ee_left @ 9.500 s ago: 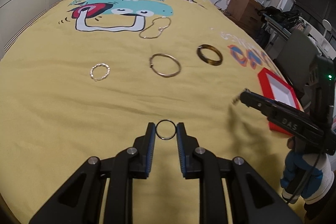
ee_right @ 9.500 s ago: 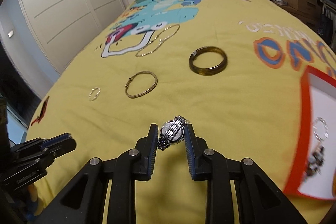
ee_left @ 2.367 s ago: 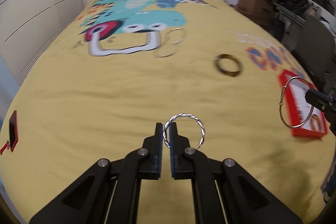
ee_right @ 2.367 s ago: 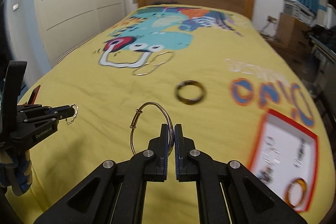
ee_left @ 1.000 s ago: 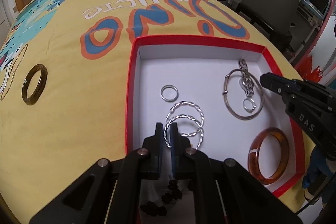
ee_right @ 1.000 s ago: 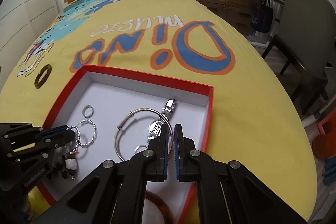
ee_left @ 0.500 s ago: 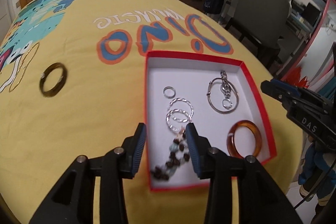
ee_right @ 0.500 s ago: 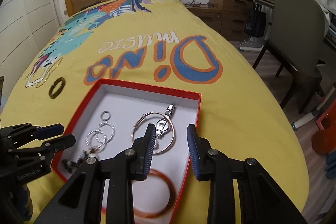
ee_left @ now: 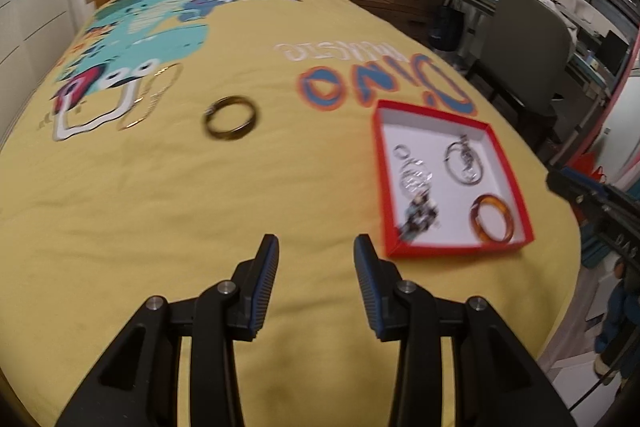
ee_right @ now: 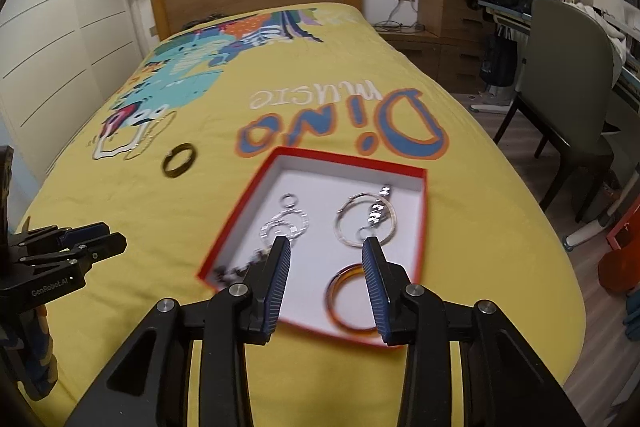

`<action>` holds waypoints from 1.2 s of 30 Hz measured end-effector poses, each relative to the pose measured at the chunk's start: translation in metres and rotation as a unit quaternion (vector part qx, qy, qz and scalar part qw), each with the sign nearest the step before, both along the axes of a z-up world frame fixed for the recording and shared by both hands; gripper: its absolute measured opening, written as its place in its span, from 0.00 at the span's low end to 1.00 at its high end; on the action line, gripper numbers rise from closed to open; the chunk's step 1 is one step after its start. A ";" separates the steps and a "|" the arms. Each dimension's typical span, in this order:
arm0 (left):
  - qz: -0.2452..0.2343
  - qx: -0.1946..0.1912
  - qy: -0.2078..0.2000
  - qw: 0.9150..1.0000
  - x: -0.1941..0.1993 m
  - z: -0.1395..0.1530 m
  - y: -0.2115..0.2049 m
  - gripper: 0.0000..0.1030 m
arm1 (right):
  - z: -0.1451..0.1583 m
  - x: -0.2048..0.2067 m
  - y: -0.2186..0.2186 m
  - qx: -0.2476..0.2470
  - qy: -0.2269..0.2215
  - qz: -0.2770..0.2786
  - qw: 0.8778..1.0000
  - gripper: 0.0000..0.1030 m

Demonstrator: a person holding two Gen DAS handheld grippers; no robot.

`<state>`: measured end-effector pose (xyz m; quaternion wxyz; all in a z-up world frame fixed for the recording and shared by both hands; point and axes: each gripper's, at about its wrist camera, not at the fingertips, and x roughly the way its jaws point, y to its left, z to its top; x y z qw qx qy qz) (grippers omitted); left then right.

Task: Organize jewelry
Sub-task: 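Withdraw both open tools and move toward the dark bangle and gold chain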

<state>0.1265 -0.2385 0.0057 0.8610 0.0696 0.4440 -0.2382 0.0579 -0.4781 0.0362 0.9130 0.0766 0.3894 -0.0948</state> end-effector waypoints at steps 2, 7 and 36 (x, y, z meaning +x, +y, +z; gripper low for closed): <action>0.010 0.002 0.000 1.000 -0.006 0.000 0.017 0.36 | 0.005 -0.007 0.013 0.002 -0.004 0.004 1.000 0.36; 0.046 0.007 -0.014 0.999 -0.023 0.006 0.067 0.36 | 0.015 -0.017 0.044 0.005 -0.012 0.017 1.000 0.37; 0.175 0.017 -0.076 0.982 -0.059 0.045 0.223 0.43 | 0.021 -0.007 0.221 0.027 -0.031 0.118 0.992 0.50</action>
